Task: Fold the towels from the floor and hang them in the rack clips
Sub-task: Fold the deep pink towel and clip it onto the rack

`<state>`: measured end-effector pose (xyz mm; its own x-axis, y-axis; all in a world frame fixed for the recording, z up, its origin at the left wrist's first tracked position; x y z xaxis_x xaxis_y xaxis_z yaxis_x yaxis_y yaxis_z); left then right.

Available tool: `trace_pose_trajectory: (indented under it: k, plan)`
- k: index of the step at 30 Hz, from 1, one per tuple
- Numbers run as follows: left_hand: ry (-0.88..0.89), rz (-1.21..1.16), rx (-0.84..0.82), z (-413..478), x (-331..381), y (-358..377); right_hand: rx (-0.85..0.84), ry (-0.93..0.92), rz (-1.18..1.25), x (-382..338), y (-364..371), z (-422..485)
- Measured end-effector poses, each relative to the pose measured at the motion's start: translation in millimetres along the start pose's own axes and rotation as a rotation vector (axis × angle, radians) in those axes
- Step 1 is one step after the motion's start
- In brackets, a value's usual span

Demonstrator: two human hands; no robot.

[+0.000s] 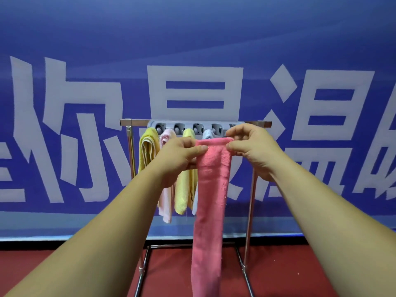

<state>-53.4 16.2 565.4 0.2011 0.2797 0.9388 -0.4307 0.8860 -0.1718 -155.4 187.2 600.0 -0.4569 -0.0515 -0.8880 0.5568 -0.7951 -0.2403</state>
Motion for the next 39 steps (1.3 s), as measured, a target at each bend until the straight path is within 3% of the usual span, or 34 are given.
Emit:
trace_pose_trajectory:
  k: [7, 15, 20, 26, 39]
  plan:
    - [0.017, 0.052, 0.044, 2, 11, -14, -0.031, -0.014, -0.126, -15, 11, 3]
    - [0.027, -0.023, 0.040, 3, 14, -22, 0.040, -0.080, -0.072, -26, 10, 12]
    - [-0.008, 0.092, 0.022, 2, 19, -21, 0.026, -0.050, -0.175, -21, 19, 12]
    - [0.031, 0.011, 0.019, 1, 28, -21, 0.090, -0.053, -0.103, -20, 16, 12]
    - [0.016, -0.200, -0.009, -12, 8, -20, 0.049, -0.056, 0.018, -35, 20, 4]
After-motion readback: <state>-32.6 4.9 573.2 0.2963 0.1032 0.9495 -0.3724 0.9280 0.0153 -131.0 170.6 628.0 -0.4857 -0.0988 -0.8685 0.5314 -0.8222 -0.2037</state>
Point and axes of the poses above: each hand's wrist, its own z-axis towards the middle knuckle, its own y-axis out of the palm, x = y × z, the point moved 9 cm from there along z, towards the middle knuckle, and after that the axes turned 1 degree about -x, right-handed, at the moved point
